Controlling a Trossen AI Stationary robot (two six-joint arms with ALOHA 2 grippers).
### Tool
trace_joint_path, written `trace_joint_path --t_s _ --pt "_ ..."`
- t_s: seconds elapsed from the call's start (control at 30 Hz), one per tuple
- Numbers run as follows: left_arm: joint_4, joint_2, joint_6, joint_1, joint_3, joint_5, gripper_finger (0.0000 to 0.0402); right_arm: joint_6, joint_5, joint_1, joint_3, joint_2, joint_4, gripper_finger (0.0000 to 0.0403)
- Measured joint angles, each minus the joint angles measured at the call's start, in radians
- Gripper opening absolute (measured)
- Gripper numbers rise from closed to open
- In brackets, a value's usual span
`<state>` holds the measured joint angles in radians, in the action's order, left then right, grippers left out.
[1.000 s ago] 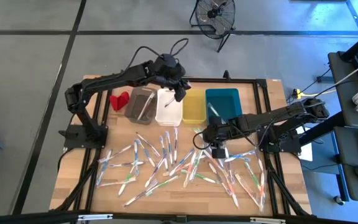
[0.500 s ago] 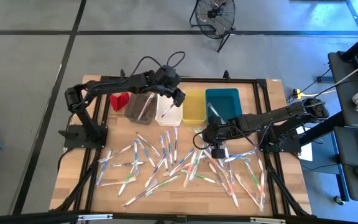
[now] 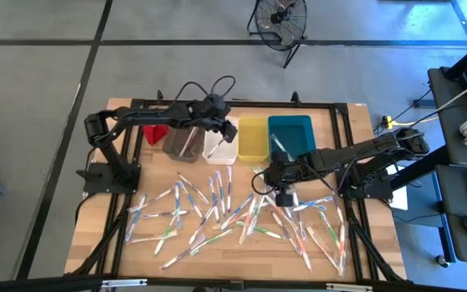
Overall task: Pick & Place Toothbrushes
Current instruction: Put the purple toothbrush into the white bin
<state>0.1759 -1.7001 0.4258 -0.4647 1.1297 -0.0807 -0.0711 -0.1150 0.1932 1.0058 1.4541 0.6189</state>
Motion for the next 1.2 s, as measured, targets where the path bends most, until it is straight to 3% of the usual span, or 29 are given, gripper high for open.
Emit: trace_joint_path --t_s 0.7,1.2 --pt "-0.015 -0.005 -0.028 -0.024 -0.021 -0.016 0.0033 -0.003 0.0 0.0 0.0 0.0 -0.029 0.0025" --pt "0.004 -0.006 -0.045 -0.025 -0.021 -0.008 0.0051 -0.002 0.003 0.0 0.0 0.0 -0.043 0.0053"
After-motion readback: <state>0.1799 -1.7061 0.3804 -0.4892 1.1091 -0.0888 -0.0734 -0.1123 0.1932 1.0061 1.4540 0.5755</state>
